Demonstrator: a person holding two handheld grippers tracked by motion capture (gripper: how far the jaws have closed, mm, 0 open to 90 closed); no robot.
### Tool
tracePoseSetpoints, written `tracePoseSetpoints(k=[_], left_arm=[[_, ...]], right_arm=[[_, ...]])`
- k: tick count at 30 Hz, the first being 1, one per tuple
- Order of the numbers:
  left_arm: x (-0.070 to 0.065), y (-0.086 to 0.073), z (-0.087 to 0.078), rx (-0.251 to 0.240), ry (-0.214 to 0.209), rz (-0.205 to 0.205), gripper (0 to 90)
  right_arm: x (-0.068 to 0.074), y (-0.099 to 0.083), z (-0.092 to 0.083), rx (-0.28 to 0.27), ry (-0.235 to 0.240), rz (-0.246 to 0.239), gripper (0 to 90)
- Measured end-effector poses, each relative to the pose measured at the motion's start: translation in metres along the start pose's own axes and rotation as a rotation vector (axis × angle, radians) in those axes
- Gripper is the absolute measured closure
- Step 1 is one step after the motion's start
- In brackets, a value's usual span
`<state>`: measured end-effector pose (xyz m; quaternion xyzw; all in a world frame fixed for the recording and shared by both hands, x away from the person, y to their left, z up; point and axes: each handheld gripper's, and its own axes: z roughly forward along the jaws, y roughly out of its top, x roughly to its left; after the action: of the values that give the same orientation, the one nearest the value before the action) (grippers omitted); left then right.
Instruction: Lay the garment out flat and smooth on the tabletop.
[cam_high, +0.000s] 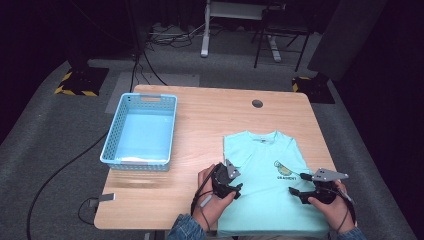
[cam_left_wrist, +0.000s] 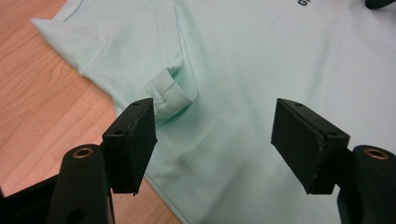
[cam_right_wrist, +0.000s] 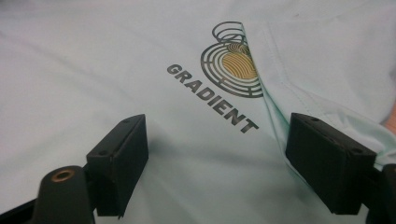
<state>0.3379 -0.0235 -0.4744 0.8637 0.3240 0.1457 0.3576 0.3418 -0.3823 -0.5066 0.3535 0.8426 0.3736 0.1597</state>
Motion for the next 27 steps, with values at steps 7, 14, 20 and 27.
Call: tracePoseSetpoints(k=[7,14,20,27], left_arm=[[0.005,0.009,0.001,-0.010,0.011,0.000,30.6],[0.013,0.017,0.006,-0.007,0.022,-0.001,31.1],[0.016,0.026,0.014,-0.007,0.018,0.008,33.5],[0.018,0.033,0.029,0.013,0.018,0.031,40.4]], right_arm=[[0.000,0.000,0.000,0.000,-0.001,-0.001,20.9],[0.000,0.000,0.000,0.000,-0.001,-0.001,20.9],[0.000,0.000,0.000,0.000,-0.001,0.000,20.9],[0.000,0.000,0.000,0.000,-0.001,0.000,20.9]])
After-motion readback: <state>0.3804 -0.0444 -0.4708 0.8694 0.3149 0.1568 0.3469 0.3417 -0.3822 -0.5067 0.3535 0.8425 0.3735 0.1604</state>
